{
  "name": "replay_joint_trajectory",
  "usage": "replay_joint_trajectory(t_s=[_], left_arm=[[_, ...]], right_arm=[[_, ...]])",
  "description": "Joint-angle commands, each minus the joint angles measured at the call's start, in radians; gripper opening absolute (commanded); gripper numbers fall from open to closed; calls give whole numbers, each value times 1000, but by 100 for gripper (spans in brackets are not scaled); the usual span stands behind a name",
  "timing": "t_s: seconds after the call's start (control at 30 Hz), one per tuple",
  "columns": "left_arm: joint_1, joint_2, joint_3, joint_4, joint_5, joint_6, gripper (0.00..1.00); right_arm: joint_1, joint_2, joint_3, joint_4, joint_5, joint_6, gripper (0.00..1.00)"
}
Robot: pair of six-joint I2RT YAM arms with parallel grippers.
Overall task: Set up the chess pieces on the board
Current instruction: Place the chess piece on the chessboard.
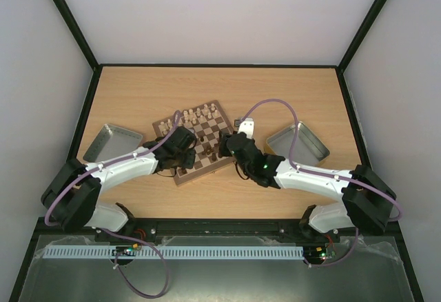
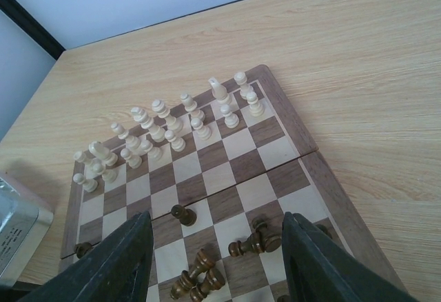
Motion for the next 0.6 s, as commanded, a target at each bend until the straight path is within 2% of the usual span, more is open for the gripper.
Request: replay_joint_trajectory(t_s=[0.0, 0.3, 0.57], left_arm=[[-6, 2, 16, -28, -23, -1, 18], [-5, -11, 35, -62, -25, 9, 18], [19, -62, 62, -54, 11, -15, 28]], right_arm=[[-6, 7, 3, -16, 10, 16, 50], [-8, 7, 1, -19, 3, 20, 50], [-16, 18, 45, -47, -82, -22, 50]])
